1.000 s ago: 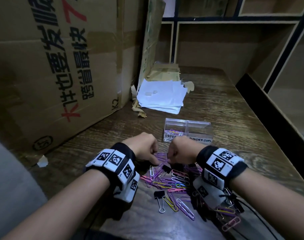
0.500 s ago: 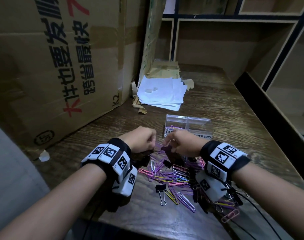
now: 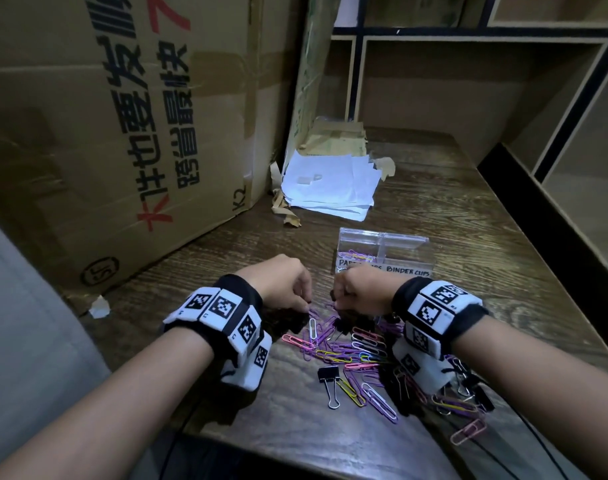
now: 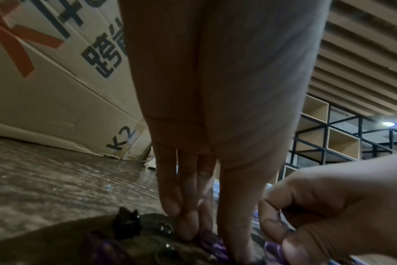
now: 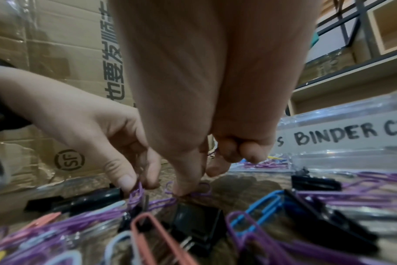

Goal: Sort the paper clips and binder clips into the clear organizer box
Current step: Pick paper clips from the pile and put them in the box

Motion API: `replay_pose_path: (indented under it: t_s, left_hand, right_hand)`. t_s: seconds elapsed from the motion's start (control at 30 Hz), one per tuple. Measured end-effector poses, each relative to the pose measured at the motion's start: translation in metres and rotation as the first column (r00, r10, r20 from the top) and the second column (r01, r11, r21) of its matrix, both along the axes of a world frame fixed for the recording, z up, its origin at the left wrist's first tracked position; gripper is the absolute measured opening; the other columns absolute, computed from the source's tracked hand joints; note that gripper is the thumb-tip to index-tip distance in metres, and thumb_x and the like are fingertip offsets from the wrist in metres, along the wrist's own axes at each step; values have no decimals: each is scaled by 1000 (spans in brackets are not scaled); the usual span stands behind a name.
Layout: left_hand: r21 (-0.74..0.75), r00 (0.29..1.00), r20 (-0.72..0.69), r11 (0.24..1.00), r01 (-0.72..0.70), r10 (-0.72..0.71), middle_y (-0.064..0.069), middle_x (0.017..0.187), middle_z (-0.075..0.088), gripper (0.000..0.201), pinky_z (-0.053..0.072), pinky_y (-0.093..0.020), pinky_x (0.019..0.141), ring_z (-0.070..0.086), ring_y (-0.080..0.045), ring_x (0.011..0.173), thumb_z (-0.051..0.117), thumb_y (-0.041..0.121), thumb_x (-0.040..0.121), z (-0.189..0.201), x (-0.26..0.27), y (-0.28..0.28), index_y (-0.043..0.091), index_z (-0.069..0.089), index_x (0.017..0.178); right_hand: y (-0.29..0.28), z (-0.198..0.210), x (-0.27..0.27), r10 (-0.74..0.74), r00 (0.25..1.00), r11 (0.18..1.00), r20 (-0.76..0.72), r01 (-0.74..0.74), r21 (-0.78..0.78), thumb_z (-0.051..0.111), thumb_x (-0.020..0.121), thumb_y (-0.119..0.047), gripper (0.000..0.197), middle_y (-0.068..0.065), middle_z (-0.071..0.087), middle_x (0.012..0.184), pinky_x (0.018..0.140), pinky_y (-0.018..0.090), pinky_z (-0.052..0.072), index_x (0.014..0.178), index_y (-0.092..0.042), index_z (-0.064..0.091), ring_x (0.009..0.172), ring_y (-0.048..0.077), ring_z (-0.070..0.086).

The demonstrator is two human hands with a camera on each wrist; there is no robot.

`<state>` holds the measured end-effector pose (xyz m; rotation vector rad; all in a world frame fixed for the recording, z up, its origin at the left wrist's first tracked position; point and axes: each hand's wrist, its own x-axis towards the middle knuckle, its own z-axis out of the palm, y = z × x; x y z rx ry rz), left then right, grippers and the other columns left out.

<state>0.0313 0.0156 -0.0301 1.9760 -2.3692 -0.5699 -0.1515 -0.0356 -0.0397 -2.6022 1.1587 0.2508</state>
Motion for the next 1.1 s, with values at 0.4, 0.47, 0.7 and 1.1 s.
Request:
replay_pose_path:
  t_s: [0.4,0.47,0.7,1.1]
  left_hand:
    - [52,990,134,998,26,-33,7,84,61,8,45,-26,72,55,-13,80,70,21,88,-4,-20,-4,16,73,93]
    - [48,989,144,998,35,-41,3,87,65,8,42,-26,69,57,-15,81,65,18,91,-3,-22,-3,14,71,92]
    - [-178,988,-150,984,3,-31,9,81,65,5,44,-21,63,63,-10,76,68,19,89,21,-29,-24,18,63,87]
    - [-385,954,-298,910,-154,36,-1,98,70,12,54,-33,83,65,-16,91,63,11,91,20,-49,-66,15,71,100]
  right_hand:
    - [4,-3,-20,40,997,995,63,-46,94,65,90,-24,35,-7,57,90,77,26,44,123,-29,55,83,14,54]
    - [8,-1,-19,81,993,994,86,-87,72,67,87,-22,29,-9,57,83,73,24,43,115,-29,62,79,14,55]
    - [17,8,-19,96,995,994,5,-96,53,54,85,-8,18,4,70,94,75,31,51,94,-15,67,87,25,62]
    - [-49,49,-35,-181,920,964,348,237,-124,53,86,-8,11,4,66,96,79,31,46,93,-13,60,93,22,59]
